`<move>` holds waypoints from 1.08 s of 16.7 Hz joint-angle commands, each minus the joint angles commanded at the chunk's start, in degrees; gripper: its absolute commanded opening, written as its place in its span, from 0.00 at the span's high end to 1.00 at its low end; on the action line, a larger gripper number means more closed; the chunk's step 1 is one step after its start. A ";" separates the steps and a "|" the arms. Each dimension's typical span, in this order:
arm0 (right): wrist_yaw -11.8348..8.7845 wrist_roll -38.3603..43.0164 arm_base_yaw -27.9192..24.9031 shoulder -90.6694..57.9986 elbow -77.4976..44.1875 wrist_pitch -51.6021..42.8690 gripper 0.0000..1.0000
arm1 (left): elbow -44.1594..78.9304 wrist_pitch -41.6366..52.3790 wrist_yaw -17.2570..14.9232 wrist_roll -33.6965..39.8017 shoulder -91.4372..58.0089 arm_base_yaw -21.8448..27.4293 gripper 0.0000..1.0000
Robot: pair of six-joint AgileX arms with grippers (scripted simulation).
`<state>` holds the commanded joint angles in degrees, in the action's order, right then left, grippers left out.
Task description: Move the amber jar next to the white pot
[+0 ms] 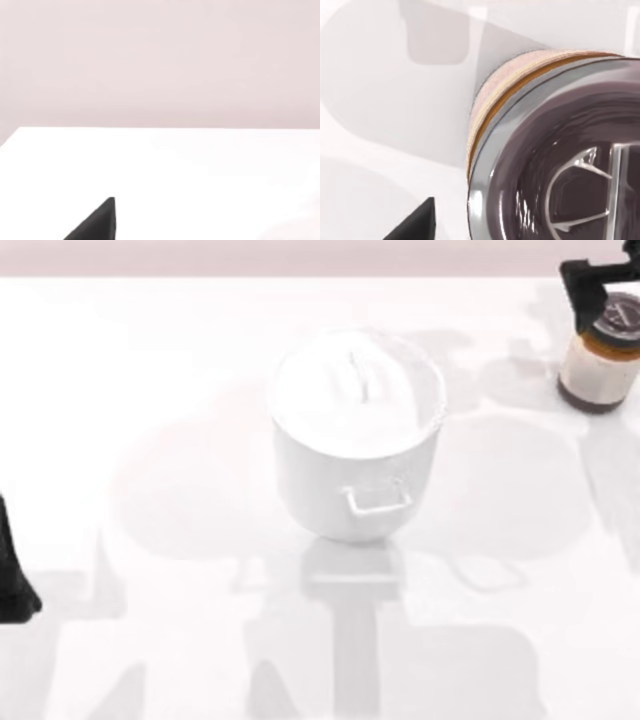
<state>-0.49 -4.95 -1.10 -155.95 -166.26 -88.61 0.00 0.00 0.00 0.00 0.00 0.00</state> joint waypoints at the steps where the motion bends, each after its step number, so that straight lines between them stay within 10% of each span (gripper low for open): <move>1: 0.02 0.01 0.36 0.07 0.14 0.08 0.00 | 0.00 0.00 0.00 0.00 0.00 0.00 0.00; 15: 0.22 0.12 -0.09 -11.69 -12.66 -1.24 0.00 | 0.00 0.00 0.00 0.00 0.00 0.00 0.00; 18: 0.22 0.12 -0.09 -11.69 -12.66 -1.24 0.23 | 0.00 0.00 0.00 0.00 0.00 0.00 0.00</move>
<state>-0.27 -4.83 -1.19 -167.64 -178.92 -89.85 0.00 0.00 0.00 0.00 0.00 0.00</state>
